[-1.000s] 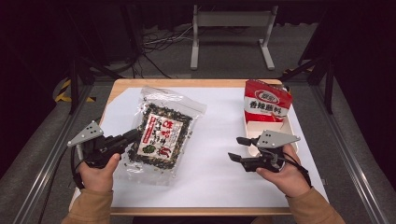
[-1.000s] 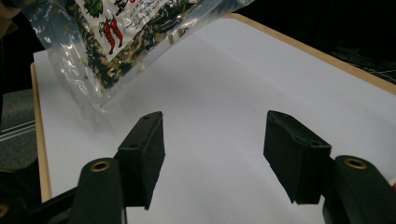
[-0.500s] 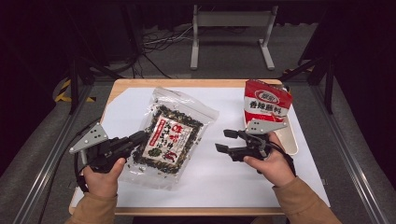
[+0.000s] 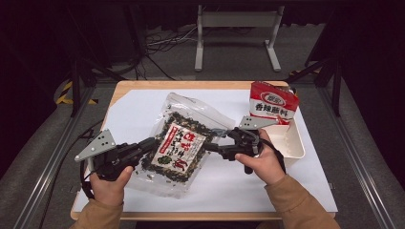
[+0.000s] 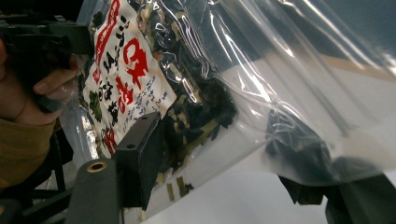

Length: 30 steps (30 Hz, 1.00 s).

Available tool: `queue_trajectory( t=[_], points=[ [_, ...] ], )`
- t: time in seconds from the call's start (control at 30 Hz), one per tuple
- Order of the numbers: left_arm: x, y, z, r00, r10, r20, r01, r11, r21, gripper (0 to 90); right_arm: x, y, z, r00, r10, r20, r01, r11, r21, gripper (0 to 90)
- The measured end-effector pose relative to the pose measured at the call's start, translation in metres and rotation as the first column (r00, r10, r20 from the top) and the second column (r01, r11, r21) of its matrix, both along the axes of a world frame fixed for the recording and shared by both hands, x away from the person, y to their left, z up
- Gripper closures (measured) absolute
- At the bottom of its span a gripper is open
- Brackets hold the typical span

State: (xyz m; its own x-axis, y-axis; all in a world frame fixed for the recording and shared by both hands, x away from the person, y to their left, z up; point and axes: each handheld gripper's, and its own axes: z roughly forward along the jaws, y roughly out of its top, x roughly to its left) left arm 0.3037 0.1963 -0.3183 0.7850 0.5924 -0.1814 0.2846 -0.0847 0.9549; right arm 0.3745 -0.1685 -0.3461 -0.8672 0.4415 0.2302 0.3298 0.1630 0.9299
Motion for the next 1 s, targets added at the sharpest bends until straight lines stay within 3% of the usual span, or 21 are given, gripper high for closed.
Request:
queue_trajectory(
  t=[0.23, 0.33, 0.63, 0.73, 0.8, 1.0],
  points=[
    [0.004, -0.001, -0.005, 0.9995, -0.03, -0.013, 0.03, 0.9994, -0.016, 85.2, -0.001, -0.002, 0.005, 0.9988, 0.035, -0.033, -0.033, 0.997, 0.074, 46.8],
    [0.005, -0.003, -0.007, 0.9987, -0.045, -0.025, 0.044, 0.9989, -0.014, 85.2, -0.003, -0.001, 0.008, 0.9961, 0.078, -0.04, -0.074, 0.993, 0.094, 53.8],
    [0.008, -0.002, -0.01, 0.9985, -0.05, -0.022, 0.05, 0.9988, 0.0, 84.6, -0.005, -0.002, 0.015, 0.9844, 0.165, -0.062, -0.159, 0.984, 0.082, 69.8],
    [0.009, -0.002, -0.012, 0.9982, -0.054, -0.027, 0.054, 0.9985, -0.007, 84.0, -0.007, -0.004, 0.018, 0.977, 0.202, -0.068, -0.195, 0.976, 0.092, 74.7],
    [0.011, -0.001, -0.013, 0.9972, -0.066, -0.036, 0.065, 0.9977, -0.021, 83.3, -0.008, -0.006, 0.022, 0.9721, 0.225, -0.068, -0.217, 0.971, 0.1, 75.9],
    [0.012, -0.003, -0.014, 0.9975, -0.068, -0.019, 0.068, 0.9977, -0.002, 74.4, -0.013, -0.008, 0.029, 0.9719, 0.23, -0.049, -0.226, 0.971, 0.079, 76.4]
  ],
)
